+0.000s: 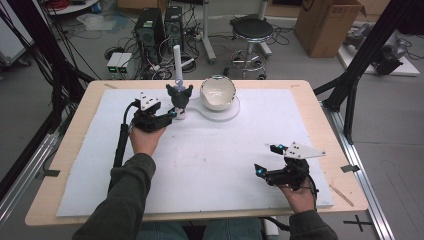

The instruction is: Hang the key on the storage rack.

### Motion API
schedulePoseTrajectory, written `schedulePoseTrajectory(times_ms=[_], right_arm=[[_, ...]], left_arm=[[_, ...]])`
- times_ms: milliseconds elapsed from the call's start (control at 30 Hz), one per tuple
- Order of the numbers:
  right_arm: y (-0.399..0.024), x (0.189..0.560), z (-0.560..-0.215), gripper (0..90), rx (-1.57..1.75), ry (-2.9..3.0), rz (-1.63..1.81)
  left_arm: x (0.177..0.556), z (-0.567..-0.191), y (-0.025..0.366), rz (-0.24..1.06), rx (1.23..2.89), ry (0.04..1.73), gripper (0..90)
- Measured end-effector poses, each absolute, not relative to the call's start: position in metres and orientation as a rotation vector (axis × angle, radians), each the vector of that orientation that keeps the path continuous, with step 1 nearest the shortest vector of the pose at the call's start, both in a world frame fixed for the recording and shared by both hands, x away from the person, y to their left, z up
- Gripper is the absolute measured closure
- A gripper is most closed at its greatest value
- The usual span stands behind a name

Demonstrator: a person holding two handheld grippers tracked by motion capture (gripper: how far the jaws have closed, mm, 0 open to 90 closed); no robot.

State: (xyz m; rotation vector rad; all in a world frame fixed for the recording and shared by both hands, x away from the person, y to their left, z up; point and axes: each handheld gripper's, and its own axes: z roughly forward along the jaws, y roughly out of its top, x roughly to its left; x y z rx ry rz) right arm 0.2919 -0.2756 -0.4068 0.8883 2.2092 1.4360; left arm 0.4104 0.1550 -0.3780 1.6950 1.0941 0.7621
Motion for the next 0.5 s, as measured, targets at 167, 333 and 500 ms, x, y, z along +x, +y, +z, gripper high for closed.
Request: schedulePoseTrajectory(times_ms=[167, 333, 500], right_arm=[[-0.2752, 0.2919, -0.4070, 8.7, 0.891, 2.210, 1.435], [-0.2763, 0.2926, -0.4073, 8.7, 0.898, 2.206, 1.437], [-0.2775, 0.2931, -0.4073, 8.7, 0.896, 2.199, 1.434]], left_arm=[[0.4083, -0.3768, 0.1532, 0.752, 1.706, 1.074, 41.3], [0.4051, -0.3749, 0.1526, 0.742, 1.709, 1.059, 41.2], [0.4014, -0.3733, 0.1522, 0.730, 1.717, 1.039, 41.0]])
